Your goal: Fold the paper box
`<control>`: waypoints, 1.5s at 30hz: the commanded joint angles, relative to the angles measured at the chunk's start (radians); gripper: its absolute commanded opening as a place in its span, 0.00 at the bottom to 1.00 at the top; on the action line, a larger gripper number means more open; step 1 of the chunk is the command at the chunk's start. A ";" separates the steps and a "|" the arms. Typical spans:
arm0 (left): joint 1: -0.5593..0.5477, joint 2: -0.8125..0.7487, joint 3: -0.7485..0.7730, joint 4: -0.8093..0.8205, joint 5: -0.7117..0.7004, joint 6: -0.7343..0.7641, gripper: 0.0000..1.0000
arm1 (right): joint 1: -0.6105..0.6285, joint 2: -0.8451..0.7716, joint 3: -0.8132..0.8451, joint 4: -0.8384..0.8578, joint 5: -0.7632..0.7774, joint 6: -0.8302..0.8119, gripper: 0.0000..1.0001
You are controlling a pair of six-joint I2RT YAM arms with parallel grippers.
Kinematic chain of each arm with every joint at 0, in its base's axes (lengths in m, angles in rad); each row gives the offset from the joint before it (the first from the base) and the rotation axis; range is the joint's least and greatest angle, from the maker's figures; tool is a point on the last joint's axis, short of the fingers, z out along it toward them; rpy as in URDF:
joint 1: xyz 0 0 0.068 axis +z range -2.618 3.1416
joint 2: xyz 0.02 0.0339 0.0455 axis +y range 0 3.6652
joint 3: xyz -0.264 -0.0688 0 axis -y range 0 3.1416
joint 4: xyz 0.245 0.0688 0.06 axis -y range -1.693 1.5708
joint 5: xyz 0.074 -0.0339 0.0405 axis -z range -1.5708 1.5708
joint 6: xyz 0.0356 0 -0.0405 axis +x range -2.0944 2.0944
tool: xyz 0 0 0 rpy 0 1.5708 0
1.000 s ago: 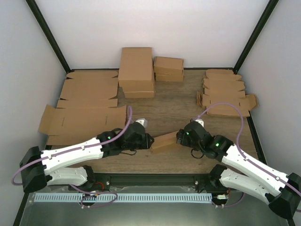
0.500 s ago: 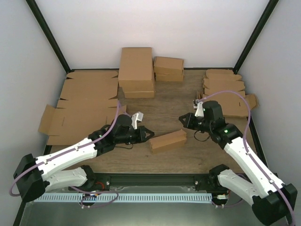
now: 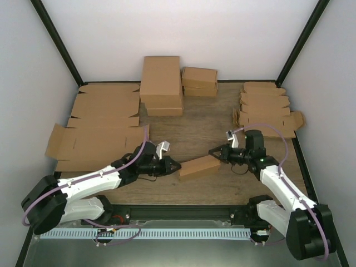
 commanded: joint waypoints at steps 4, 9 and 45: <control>0.006 0.032 -0.092 0.161 0.041 -0.051 0.04 | -0.013 0.037 -0.133 0.173 -0.081 0.026 0.01; 0.005 0.035 -0.127 0.179 0.040 -0.062 0.04 | -0.014 0.039 -0.188 0.210 -0.075 0.038 0.01; -0.021 -0.024 -0.097 0.204 0.112 -0.073 0.04 | -0.027 0.171 -0.168 0.284 -0.090 -0.031 0.01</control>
